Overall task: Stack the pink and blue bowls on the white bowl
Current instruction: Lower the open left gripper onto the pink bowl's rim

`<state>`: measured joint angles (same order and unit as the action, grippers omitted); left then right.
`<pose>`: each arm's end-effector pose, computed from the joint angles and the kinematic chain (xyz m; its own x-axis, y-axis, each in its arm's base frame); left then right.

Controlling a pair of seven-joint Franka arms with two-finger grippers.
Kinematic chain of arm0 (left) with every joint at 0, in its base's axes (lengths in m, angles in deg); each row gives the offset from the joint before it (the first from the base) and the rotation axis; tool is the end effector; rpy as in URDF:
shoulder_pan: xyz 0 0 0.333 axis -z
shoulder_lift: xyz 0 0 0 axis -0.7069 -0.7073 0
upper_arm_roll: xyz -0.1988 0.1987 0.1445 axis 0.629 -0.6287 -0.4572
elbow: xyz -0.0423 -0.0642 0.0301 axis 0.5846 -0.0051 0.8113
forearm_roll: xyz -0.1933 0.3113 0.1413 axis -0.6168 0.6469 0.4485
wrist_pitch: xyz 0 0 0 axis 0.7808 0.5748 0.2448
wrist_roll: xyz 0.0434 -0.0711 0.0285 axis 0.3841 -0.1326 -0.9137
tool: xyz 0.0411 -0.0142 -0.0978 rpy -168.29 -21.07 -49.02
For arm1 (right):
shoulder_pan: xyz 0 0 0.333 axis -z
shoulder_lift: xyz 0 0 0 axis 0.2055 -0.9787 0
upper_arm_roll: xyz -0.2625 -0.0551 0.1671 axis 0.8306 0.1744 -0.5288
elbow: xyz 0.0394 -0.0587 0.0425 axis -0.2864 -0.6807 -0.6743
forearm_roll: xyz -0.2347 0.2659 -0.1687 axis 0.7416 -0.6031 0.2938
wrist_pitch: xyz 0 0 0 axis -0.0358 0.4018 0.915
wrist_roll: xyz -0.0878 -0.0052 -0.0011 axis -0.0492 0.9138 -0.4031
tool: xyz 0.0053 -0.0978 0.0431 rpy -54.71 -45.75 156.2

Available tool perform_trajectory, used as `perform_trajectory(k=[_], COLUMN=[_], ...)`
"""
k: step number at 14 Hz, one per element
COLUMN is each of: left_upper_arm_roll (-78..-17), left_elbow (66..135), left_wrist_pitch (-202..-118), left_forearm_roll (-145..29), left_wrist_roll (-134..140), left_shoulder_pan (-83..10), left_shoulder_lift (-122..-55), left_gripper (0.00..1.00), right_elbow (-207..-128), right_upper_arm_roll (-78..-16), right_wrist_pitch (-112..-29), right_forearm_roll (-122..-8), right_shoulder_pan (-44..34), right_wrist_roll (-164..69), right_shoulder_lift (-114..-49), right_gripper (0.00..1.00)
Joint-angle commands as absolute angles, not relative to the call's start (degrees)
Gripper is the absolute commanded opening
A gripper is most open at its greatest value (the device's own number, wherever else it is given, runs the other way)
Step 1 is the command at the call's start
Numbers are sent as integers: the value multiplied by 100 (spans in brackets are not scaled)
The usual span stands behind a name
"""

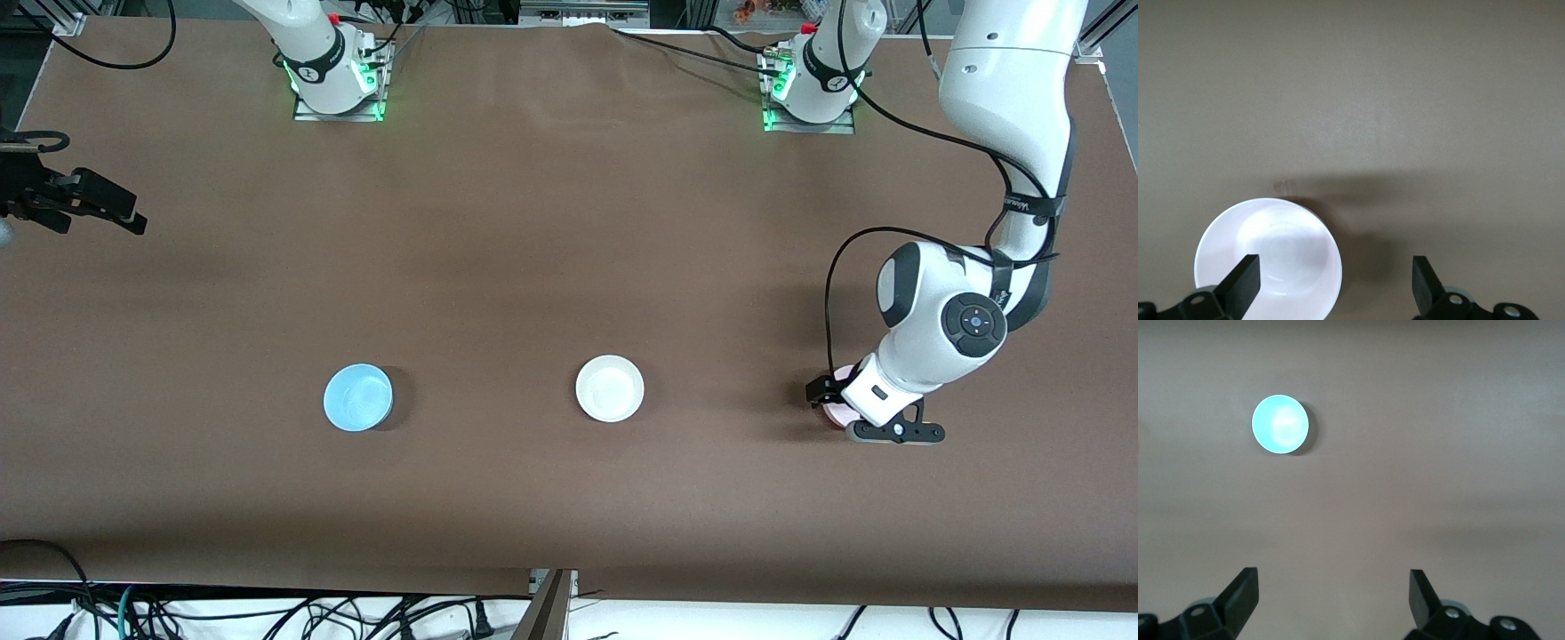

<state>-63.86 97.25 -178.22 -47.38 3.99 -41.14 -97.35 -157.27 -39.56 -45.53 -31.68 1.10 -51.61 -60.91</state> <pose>0.6866 -0.0665 0.2610 0.9960 -0.0251 0.0853 -0.0253 -0.9997 0.0019 0.5702 -0.0132 0.6142 0.9996 -0.0280 -0.0036 -0.0281 -0.9985 -0.0473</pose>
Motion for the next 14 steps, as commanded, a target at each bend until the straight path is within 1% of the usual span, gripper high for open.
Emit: perform_trajectory(k=[1,7,8,12,14], left_upper_arm_roll=[-6371,-6371,-6371,-6371,-6371], left_elbow=[9917,10102,10119,10163,10251], left_wrist_pitch=[-18168,-18528,-18546,-18555,-18686], left_forearm_roll=[-4745,-4693,-4693,-4666,-4666], left_wrist_roll=[478,487,487,496,487], left_shoulder_pan=[-4147,-4147,-4147,-4147,-4147], left_shoulder_lift=[-9795,-9936,-9953,-9997,-10006], left_gripper=[100,100,100,100,99], right_elbow=[-15690,-15690,-15690,-15690,-15690], right_upper_arm_roll=[-3951,-3942,-3942,-3942,-3951], right_wrist_pitch=[-4562,-4597,-4614,-4614,-4597], right_forearm_roll=[-3193,-3211,-3211,-3193,-3176], right_shoulder_pan=[79,87,87,79,79], right_wrist_roll=[-5162,-5135,-5135,-5126,-5135], right_shoulder_lift=[-6089,-6141,-6228,-6229,-6229], right_gripper=[100,100,100,100,100])
